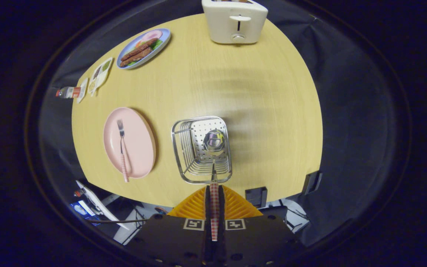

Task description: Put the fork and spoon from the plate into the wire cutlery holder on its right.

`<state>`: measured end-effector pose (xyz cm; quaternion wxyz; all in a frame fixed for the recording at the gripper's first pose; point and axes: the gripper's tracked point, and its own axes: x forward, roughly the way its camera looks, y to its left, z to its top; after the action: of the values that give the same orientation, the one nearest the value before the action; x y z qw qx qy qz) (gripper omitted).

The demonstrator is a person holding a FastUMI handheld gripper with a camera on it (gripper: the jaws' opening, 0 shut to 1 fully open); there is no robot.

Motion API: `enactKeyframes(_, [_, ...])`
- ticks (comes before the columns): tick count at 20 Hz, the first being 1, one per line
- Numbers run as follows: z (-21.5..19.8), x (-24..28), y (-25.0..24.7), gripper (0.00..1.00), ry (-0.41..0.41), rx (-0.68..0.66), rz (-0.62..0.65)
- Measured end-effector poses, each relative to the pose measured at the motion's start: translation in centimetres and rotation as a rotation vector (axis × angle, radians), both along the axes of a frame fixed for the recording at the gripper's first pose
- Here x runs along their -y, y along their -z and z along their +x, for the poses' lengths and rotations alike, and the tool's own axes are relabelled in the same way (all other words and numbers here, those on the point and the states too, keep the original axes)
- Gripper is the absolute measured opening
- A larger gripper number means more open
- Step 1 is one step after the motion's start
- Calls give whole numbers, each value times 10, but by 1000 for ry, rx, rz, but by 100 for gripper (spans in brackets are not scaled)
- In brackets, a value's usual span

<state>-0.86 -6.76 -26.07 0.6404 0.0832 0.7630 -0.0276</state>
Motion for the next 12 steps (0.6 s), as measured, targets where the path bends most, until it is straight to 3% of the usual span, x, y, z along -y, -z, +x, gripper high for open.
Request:
enactKeyframes(4, [13, -1, 1, 11, 54, 70, 14])
enactKeyframes(9, [45, -1, -26, 74, 43, 355, 10])
enactKeyframes(12, [57, -12, -51, 79, 26, 580, 2])
